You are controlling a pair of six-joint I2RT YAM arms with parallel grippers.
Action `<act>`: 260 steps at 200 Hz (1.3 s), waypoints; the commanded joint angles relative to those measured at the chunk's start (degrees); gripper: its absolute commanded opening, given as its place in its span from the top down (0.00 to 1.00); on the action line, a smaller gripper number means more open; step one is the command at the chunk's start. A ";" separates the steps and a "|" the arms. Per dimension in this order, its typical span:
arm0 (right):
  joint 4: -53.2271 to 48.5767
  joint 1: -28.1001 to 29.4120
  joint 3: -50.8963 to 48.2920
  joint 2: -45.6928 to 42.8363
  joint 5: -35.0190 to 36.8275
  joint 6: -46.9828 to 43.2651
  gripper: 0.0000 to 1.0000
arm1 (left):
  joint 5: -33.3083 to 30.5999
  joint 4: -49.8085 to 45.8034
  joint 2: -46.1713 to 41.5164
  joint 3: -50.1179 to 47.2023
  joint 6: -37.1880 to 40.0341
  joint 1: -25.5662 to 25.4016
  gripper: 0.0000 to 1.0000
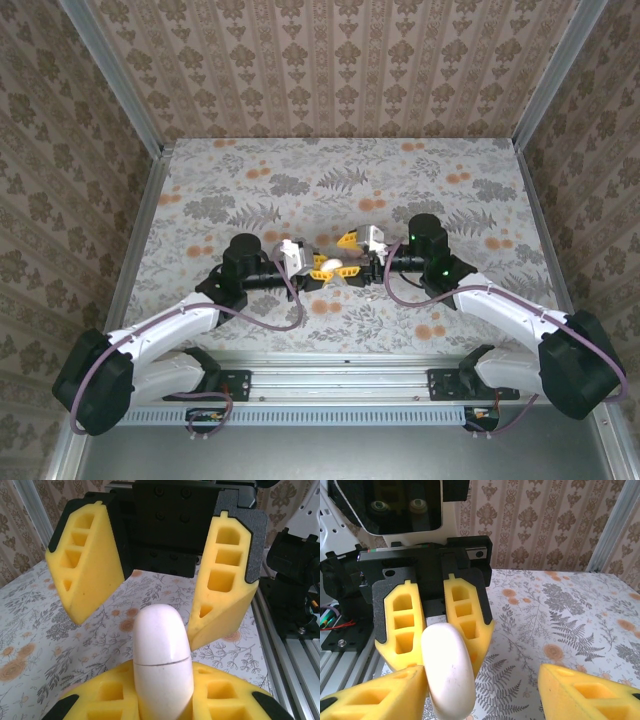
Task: Insert the wireless bluetooth earbuds into the charging case
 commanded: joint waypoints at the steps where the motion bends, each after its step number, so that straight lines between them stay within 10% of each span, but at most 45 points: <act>1: 1.37 -2.28 1.81 -1.03 5.36 0.51 0.40 | 3.24 -0.60 -0.49 0.56 0.14 -0.31 0.90; 112: -1.87 -4.20 1.56 -4.37 7.17 1.69 0.41 | -0.90 2.34 -2.01 -1.89 -0.60 -0.14 0.90; 158: -17.89 -4.11 6.47 -5.34 12.13 3.72 0.41 | -8.24 11.71 -3.43 -7.10 -5.88 2.06 0.90; 260: -46.23 -2.79 17.26 3.18 15.61 -19.79 0.50 | -14.04 17.44 -14.53 -18.70 -7.66 12.10 0.95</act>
